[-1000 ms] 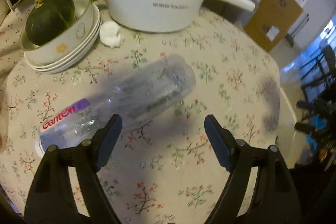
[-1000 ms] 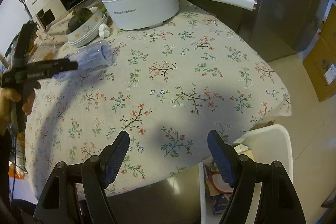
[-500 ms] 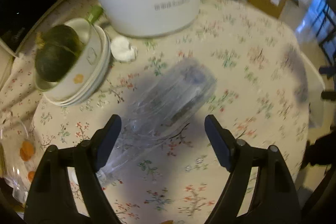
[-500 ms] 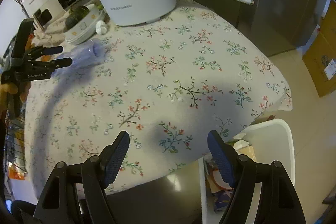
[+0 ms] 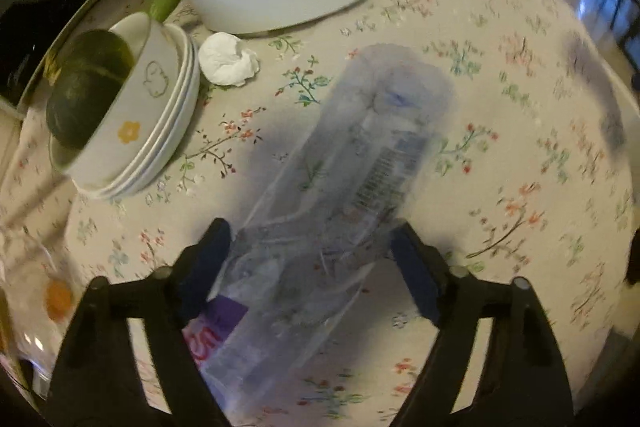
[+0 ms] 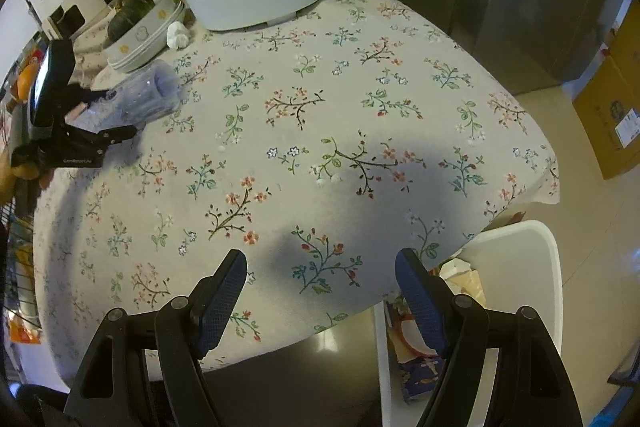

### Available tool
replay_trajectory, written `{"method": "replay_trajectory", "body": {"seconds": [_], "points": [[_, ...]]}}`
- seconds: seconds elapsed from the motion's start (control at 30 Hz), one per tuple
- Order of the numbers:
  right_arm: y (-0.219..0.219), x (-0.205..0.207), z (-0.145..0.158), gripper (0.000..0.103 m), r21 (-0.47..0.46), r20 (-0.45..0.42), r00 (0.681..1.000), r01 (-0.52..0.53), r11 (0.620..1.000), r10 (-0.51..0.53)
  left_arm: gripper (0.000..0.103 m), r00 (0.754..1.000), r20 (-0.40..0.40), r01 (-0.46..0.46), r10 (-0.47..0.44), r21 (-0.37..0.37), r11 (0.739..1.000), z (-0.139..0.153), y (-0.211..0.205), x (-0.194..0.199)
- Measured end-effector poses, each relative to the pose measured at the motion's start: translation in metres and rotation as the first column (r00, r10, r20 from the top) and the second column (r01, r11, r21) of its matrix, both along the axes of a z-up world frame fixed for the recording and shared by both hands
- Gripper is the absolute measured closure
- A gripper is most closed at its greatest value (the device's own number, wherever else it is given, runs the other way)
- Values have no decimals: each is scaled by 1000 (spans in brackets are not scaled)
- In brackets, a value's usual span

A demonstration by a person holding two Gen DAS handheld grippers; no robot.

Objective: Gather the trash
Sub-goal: 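Grasp the clear plastic bottle with the left gripper and lift it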

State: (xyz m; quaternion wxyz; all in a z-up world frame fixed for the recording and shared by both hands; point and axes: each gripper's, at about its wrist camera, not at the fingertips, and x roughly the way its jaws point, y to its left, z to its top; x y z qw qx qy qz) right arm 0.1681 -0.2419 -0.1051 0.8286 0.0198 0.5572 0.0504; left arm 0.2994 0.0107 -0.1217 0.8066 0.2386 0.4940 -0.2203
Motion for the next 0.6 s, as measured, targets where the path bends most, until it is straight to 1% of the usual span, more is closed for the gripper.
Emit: {"method": "replay_trajectory", "body": {"seconds": [0.03, 0.13, 0.17, 0.27, 0.33, 0.4, 0.53, 0.6], "points": [[0, 0, 1, 25, 4, 1, 1000, 2, 1000, -2, 30, 1000, -5, -23, 23, -27, 999, 1, 2, -3], [-1, -2, 2, 25, 17, 1, 1000, 7, 1000, -7, 33, 996, -22, -89, 87, -89, 992, 4, 10, -18], [-1, -3, 3, 25, 21, 1, 1000, 8, 1000, -9, 33, 994, -27, -112, 110, -96, 989, 4, 13, -25], [-1, -5, 6, 25, 37, 7, 1000, 17, 999, -17, 33, 978, -60, -206, 200, -138, 969, 5, 28, -49], [0, -8, 8, 25, 37, 16, 1000, 18, 999, -18, 33, 957, -116, -283, 267, -164, 945, 5, 41, -64], [1, -10, 10, 25, 38, 22, 1000, 19, 999, -20, 33, 936, -160, -339, 314, -165, 926, 4, 55, -80], [6, -13, 14, 25, 51, 33, 999, 15, 999, -17, 33, 901, -217, -414, 377, -162, 896, 3, 80, -117], [11, -15, 15, 25, 49, 36, 999, 0, 999, -2, 33, 884, -251, -437, 394, -150, 887, 2, 90, -134]]}}
